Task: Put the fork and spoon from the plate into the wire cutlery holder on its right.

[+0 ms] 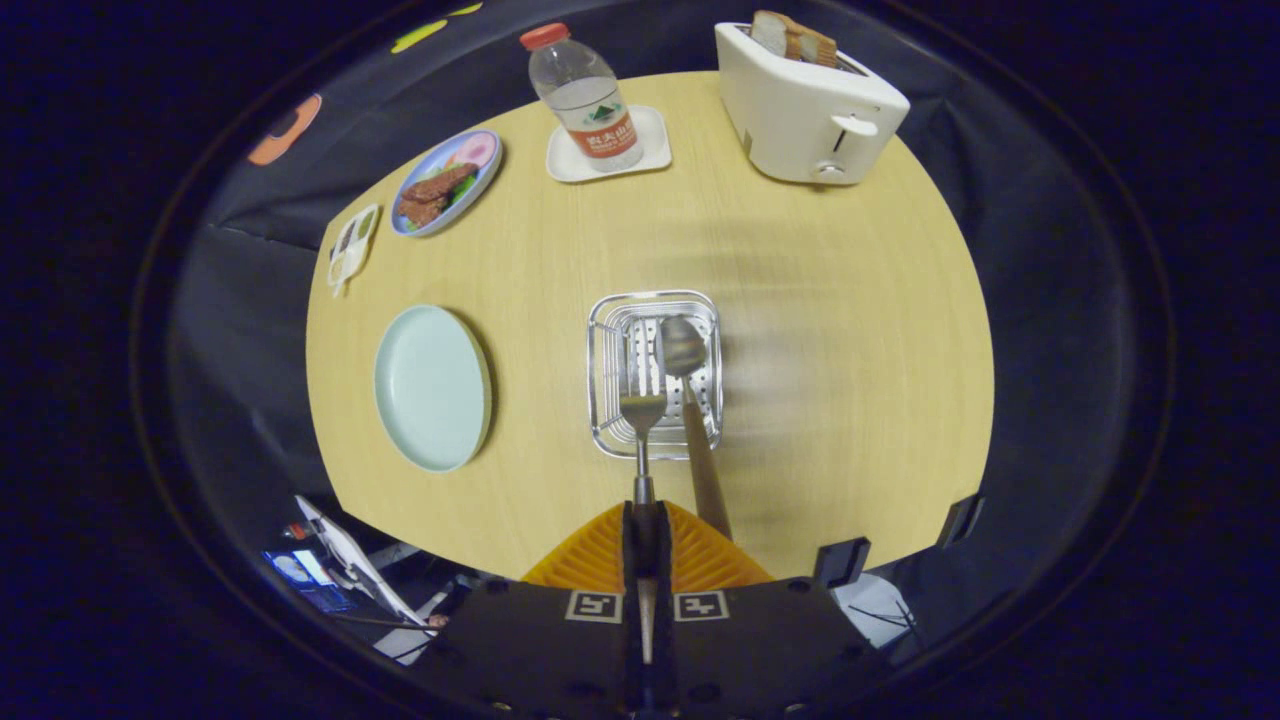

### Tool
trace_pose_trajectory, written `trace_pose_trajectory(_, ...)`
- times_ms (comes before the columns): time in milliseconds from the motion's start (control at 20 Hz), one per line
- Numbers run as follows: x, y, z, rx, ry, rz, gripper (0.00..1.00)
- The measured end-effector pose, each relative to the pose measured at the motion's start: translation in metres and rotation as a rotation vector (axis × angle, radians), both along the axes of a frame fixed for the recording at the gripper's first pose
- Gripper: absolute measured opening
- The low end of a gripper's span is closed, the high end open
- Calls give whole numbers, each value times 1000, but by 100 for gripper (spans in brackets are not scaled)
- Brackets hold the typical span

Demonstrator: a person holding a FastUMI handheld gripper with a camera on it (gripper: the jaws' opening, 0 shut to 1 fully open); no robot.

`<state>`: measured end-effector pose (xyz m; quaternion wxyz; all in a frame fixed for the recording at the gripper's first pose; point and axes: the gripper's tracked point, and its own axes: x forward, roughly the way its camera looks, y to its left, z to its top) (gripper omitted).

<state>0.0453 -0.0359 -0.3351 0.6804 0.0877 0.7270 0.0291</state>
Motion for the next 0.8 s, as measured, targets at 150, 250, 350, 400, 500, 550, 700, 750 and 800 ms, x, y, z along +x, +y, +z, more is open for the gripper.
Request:
trace_pose_trajectory(150, 2, 2, -4, 4, 41, -12, 4)
trace_pose_trajectory(250, 7, -1, -6, -11, 46, -14, 4)
trace_pose_trajectory(350, 11, 1, -3, -16, 55, 1, 8)
trace_pose_trajectory(400, 14, 1, -4, -21, 54, 10, 7)
trace_pose_trajectory(500, 23, 4, -1, -38, 33, 22, 7)
trace_pose_trajectory(550, 27, 4, 0, -50, 23, 29, 7)
trace_pose_trajectory(700, 36, 14, 5, -34, -19, 34, 11)
trace_pose_trajectory(750, 38, 14, 5, -43, -28, 36, 10)
trace_pose_trajectory(800, 39, 16, 10, -38, -40, 38, 11)
